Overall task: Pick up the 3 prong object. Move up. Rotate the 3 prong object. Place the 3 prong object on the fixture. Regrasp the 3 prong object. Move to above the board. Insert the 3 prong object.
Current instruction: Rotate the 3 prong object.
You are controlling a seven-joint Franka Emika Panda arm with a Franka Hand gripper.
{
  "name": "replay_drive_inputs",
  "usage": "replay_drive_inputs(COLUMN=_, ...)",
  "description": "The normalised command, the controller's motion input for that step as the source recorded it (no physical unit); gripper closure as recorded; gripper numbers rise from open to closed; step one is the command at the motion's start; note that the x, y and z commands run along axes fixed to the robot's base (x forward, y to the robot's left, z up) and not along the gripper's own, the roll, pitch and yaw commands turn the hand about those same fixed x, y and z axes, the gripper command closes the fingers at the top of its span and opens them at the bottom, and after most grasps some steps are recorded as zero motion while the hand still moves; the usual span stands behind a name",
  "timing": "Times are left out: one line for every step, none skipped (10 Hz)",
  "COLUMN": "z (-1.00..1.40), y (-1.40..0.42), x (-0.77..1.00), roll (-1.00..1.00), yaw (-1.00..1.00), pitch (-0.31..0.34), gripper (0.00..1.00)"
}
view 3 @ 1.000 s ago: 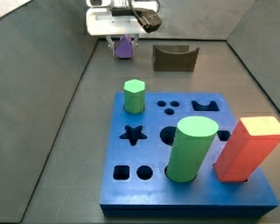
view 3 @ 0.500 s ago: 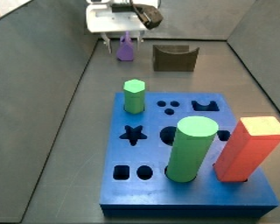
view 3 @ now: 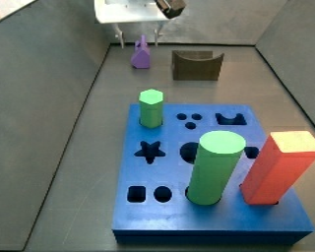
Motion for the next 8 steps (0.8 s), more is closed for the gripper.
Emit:
replay_drive_inputs(z=1.0, y=0.01, x=-0.03, roll=-0.2, yaw=-0.01, pitch=0.041, gripper=0.0)
replay_drive_inputs(z=0.93, y=0.01, x=-0.04, roll=-0.22, yaw=-0.02, pitch=0.032, gripper=0.0)
replay_drive_inputs(z=0.0, y=0.0, x=0.0, roll=0.0, yaw=1.0, pitch=0.0, gripper=0.0)
replay_drive_inputs(z=-0.05, y=0.0, x=0.0, roll=0.0, yaw=1.0, pitch=0.0, gripper=0.0)
replay_drive_inputs(z=-0.16, y=-0.02, x=-0.02, roll=0.0, yaw=1.0, pitch=0.002, gripper=0.0)
replay_drive_inputs(z=-0.22, y=-0.01, x=0.01, roll=0.0, yaw=1.0, pitch=0.001, gripper=0.0)
replay_drive_inputs(z=-0.18, y=0.01, x=0.04, roll=0.0, yaw=1.0, pitch=0.0, gripper=0.0)
replay_drive_inputs(z=-0.14, y=0.01, x=0.04, roll=0.0, yaw=1.0, pitch=0.0, gripper=0.0)
